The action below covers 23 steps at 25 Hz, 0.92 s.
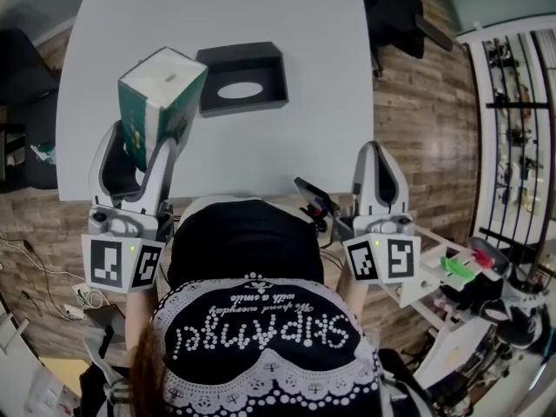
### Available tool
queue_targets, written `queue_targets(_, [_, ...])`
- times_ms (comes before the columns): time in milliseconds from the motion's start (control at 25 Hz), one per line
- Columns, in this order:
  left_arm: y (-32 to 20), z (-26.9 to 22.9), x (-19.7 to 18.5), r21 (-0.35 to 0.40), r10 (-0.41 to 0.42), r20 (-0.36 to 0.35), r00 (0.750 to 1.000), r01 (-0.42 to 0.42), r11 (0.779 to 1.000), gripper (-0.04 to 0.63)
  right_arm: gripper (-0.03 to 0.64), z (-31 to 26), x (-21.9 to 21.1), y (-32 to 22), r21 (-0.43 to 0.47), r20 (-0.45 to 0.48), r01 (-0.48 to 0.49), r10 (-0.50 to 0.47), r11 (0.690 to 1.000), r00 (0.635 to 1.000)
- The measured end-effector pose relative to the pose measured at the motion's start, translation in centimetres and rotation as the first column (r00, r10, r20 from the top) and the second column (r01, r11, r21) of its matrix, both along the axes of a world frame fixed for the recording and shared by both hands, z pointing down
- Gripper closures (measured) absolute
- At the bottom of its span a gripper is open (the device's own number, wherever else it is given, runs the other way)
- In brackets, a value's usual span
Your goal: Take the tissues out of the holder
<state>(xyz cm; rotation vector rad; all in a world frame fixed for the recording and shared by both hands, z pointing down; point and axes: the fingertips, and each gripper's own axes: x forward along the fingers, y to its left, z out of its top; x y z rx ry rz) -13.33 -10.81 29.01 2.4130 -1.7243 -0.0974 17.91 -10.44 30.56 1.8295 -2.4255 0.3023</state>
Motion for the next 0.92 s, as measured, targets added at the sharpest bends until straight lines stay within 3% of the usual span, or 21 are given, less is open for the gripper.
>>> queue_targets(920, [-0.19, -0.05, 0.04, 0.001, 0.007, -0.007, 1.000, -0.007, 1.000, 0.262, 0.583, 0.07, -0.17, -0.07, -0.008, -0.013, 0.000, 0.000, 1.000, 1.000])
